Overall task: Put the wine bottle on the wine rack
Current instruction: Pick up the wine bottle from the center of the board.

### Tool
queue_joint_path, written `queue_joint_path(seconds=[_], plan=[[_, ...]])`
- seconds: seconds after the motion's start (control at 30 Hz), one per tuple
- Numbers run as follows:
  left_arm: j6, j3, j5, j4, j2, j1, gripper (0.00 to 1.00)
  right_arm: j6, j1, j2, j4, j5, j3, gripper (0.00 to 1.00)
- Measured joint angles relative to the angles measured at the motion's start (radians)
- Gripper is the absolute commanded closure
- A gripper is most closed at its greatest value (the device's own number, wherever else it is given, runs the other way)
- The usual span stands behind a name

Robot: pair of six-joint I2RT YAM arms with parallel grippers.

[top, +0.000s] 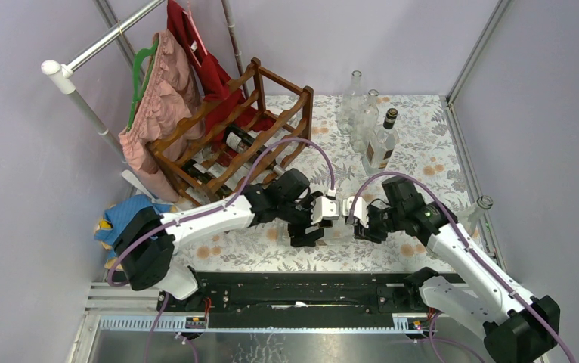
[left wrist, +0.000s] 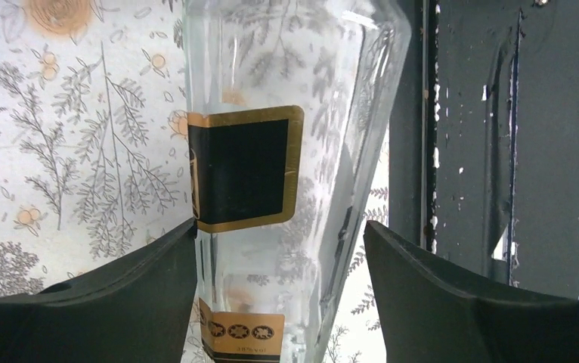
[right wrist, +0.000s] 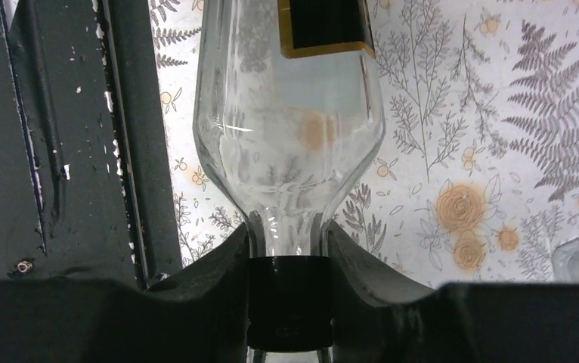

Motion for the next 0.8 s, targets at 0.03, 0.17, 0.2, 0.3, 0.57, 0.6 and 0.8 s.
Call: queue_joint_path(seconds=[0.03, 0.17, 0.2, 0.3, 0.57, 0.6, 0.8], plan=[[0.0, 0.0, 0.0, 0.01, -0.002, 0.0, 0.16, 0.004, -0.008, 0.0, 0.0, -0.001, -0.004, 1.0], [0.0, 0.0, 0.002, 0.041, -0.012, -0.001, 0.16, 0.019, -0.039, 0.0, 0.011, -0.013, -0.03, 1.0], [0.0, 0.0, 0.008, 0.045, -0.015, -0.002, 0.15, 0.029, -0.043, 0.0, 0.012, -0.01, -0.037, 1.0], [-0.001, 0.0, 0.014, 0.054, -0.034, -0.005, 0.14, 0.044, -0.06, 0.0, 0.024, -0.006, -0.048, 1.0], [-0.012, 0.0, -0.048, 0.082, -0.167, -0.002, 0.13, 0.084, -0.115, 0.0, 0.063, 0.0, -0.052, 1.0], [-0.012, 0.0, -0.061, 0.091, -0.193, -0.002, 0.13, 0.093, -0.128, 0.0, 0.07, 0.002, -0.053, 1.0], [-0.024, 0.0, -0.197, 0.137, -0.344, 0.004, 0.13, 0.15, -0.174, 0.0, 0.123, 0.024, -0.053, 1.0]])
